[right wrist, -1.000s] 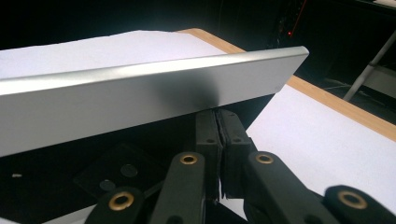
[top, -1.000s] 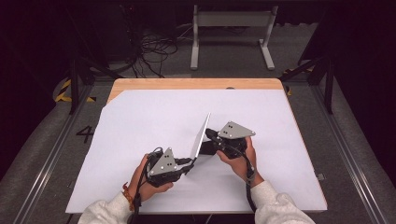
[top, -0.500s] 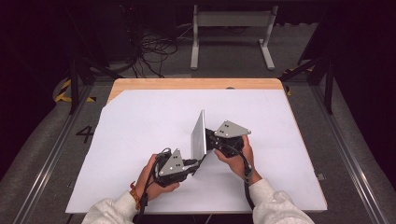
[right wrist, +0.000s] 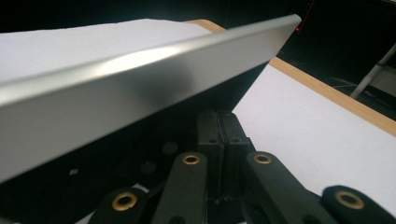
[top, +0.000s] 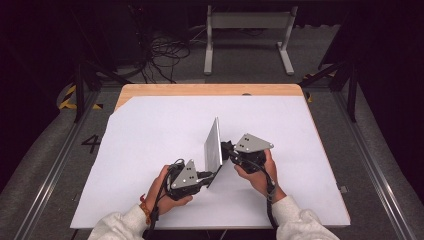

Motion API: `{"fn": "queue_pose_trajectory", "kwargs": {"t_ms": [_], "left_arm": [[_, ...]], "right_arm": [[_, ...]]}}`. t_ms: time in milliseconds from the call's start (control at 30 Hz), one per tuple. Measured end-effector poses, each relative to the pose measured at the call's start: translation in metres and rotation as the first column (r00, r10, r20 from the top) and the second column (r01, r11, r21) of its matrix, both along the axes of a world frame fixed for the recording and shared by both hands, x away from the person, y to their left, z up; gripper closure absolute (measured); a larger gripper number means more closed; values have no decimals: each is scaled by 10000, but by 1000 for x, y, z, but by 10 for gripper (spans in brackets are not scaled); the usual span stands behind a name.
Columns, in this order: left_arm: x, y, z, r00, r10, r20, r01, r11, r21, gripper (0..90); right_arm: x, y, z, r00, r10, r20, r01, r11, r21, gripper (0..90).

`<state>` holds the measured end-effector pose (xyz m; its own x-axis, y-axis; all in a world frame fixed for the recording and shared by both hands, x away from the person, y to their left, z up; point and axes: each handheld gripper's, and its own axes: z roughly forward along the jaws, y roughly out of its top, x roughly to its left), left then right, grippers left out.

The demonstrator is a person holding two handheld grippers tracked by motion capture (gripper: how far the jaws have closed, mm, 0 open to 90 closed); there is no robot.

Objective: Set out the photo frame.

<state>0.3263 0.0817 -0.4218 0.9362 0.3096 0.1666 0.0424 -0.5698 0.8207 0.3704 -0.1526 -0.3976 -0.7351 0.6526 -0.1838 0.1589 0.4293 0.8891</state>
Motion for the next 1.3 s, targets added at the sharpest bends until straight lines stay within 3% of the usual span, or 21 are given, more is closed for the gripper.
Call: {"fn": "queue_pose_trajectory", "kwargs": {"t_ms": [200,400,700,900,1133,1300], "left_arm": [[1,0,-1,10000,-79,-42,79,10000,-21,817],[3,-3,-2,9998,-185,-35,185,9998,-55,816],[6,-10,-3,9994,-358,-30,358,9993,-52,815],[8,-17,-4,9989,-461,-34,461,9989,14,821],[9,-21,-5,9981,-609,35,609,9980,164,823],[11,-23,-6,9975,-699,53,698,9973,210,824]], "right_arm": [[-9,-9,1,9999,-1,-113,1,10000,0,878],[-28,-20,-1,9987,400,-305,-403,9991,-94,843],[-54,-33,-6,9974,541,-469,-554,9981,-277,822],[-64,-32,-6,9967,672,-448,-694,9964,-494,804],[-69,-30,-7,9952,803,-558,-825,9958,-389,760],[-72,-28,-9,9966,752,-349,-759,9970,-166,739]]}}
